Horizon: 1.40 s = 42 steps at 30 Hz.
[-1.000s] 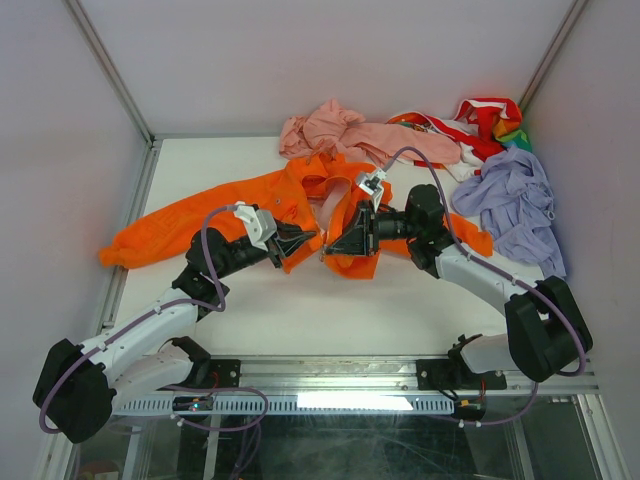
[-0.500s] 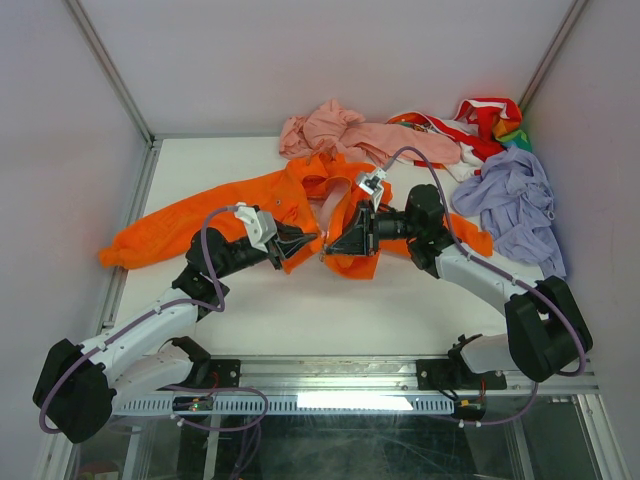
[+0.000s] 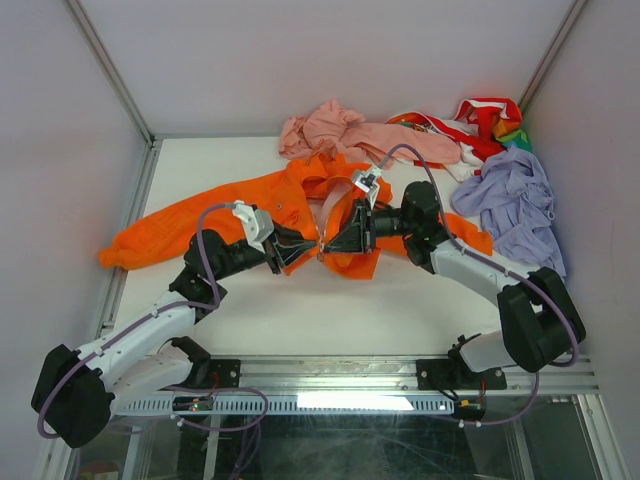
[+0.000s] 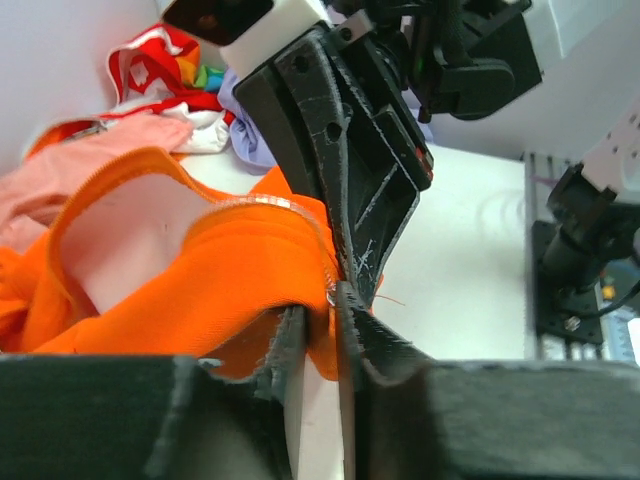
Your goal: Zip up the jacket
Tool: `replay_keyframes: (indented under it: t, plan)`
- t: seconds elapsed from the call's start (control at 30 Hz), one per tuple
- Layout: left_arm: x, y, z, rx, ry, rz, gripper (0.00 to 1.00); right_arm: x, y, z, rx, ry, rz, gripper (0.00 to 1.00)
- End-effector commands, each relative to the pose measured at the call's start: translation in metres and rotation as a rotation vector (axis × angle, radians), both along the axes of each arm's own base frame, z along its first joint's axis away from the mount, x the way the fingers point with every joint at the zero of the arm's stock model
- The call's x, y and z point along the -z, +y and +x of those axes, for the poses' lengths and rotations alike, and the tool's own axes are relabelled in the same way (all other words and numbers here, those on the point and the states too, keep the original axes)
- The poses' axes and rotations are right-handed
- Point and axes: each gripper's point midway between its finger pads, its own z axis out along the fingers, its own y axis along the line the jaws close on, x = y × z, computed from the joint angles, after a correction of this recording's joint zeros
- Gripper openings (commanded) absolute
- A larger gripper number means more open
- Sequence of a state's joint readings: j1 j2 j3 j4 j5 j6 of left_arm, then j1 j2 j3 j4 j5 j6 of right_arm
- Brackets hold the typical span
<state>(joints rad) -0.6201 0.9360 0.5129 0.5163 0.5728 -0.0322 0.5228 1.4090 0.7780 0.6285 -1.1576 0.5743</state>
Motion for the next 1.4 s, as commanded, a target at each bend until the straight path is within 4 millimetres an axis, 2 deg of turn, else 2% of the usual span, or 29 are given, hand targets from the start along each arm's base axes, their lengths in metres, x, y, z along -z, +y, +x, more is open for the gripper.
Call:
replay_keyframes:
  t: [0.0,0.07,0.17,0.37,0.63,0.73,0.97,1.37]
  plan:
    - [-0.022,0.007,0.004,-0.061,0.107,-0.117,0.25,-0.039,0.005,0.003,-0.011,-0.156,0.088,0.0]
    - [-0.029,0.009,0.005,-0.082,0.168,-0.166,0.34,-0.038,0.004,0.003,-0.011,-0.155,0.086,0.0]
    - [-0.04,0.01,0.005,-0.085,0.275,-0.235,0.41,-0.037,0.003,0.001,-0.015,-0.153,0.087,0.0]
    - [-0.047,0.006,-0.002,-0.043,0.424,-0.3,0.43,-0.039,0.005,-0.002,-0.026,-0.152,0.097,0.0]
    - [-0.039,0.002,0.001,-0.043,0.552,-0.328,0.36,-0.044,0.007,-0.005,-0.033,-0.146,0.129,0.0]
    - [-0.036,-0.001,0.002,-0.029,0.578,-0.324,0.28,-0.044,0.009,-0.004,-0.035,-0.141,0.131,0.0]
    - [-0.038,-0.002,-0.002,-0.013,0.577,-0.301,0.0,-0.042,0.01,-0.002,-0.026,-0.137,0.124,0.0]
    - [-0.023,-0.006,-0.021,0.052,0.625,-0.161,0.0,-0.064,0.012,0.015,-0.022,-0.195,0.137,0.0]
